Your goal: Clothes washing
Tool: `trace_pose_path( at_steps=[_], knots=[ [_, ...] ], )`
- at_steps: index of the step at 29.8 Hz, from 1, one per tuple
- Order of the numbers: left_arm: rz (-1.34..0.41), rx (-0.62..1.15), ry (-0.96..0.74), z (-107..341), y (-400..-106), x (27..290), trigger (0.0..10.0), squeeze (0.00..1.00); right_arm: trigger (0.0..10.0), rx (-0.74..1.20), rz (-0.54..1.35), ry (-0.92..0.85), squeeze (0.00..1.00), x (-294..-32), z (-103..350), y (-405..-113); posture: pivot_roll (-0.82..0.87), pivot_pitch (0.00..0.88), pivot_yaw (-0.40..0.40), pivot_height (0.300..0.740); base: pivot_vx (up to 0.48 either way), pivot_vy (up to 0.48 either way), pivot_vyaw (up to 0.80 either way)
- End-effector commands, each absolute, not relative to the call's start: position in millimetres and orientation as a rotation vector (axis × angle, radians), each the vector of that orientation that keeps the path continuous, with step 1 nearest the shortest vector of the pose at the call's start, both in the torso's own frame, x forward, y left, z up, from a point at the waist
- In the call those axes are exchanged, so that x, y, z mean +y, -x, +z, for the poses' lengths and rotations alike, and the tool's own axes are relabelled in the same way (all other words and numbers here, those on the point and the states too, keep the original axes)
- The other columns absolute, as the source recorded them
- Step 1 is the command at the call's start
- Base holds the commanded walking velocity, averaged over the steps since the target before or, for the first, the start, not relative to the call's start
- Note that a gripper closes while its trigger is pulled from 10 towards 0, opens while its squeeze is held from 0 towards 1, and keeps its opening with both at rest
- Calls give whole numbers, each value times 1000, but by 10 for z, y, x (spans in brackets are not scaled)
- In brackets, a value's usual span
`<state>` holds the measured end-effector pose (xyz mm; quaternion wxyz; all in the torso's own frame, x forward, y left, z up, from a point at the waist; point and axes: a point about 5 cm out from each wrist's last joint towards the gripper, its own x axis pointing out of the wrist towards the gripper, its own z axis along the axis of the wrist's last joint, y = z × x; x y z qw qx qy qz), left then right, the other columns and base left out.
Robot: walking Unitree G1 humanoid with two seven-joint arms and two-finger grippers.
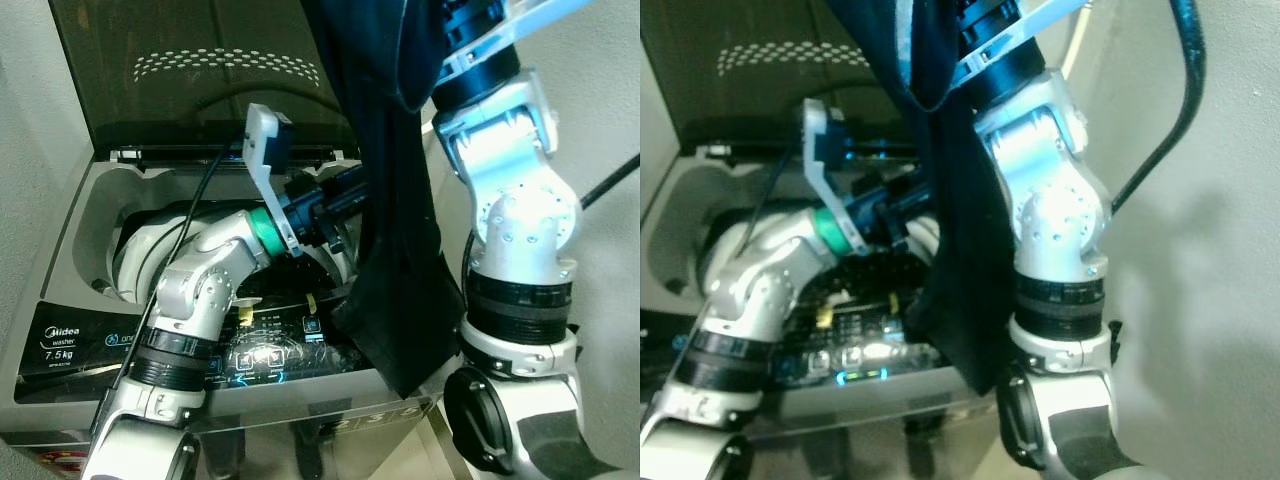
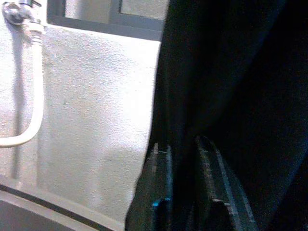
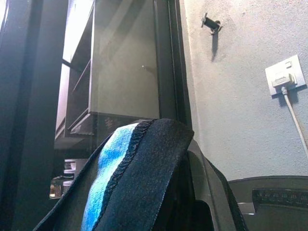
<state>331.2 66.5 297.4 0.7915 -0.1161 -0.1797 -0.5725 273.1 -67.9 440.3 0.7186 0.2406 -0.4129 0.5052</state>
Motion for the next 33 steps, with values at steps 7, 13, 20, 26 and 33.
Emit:
trace_pose_path(
  at_steps=[7, 13, 20, 26, 33],
  knots=[
    [-1139, -415, 236, 3013, -3410, 699, 0, 0, 10000, -933, 1121, -544, 0, -715, 4425, -2662, 48, 35, -7, 740, 0, 0, 0],
    [-957, -427, 208, 3043, -3555, 781, 0, 0, 10000, -933, 1100, -535, 0, -728, 4421, -2644, 50, 39, -7, 740, 0, 0, 0],
    [-341, -568, 41, 3265, -3740, 1309, 10000, 0, 10000, -878, 920, -353, 0, -839, 4176, -2822, 55, 49, -6, 740, 0, 0, 0],
    [162, -727, -275, 3468, -3524, 1876, 10000, 0, 10000, -558, 593, 66, 0, -918, 3217, -3556, 68, 57, -14, 740, 0, 0, 0],
    [243, -638, -431, 3390, -3435, 2152, 10000, 0, 10000, -342, 588, 323, 0, -452, 2548, -3666, 105, 62, -30, 740, 0, 0, 0]
  ],
)
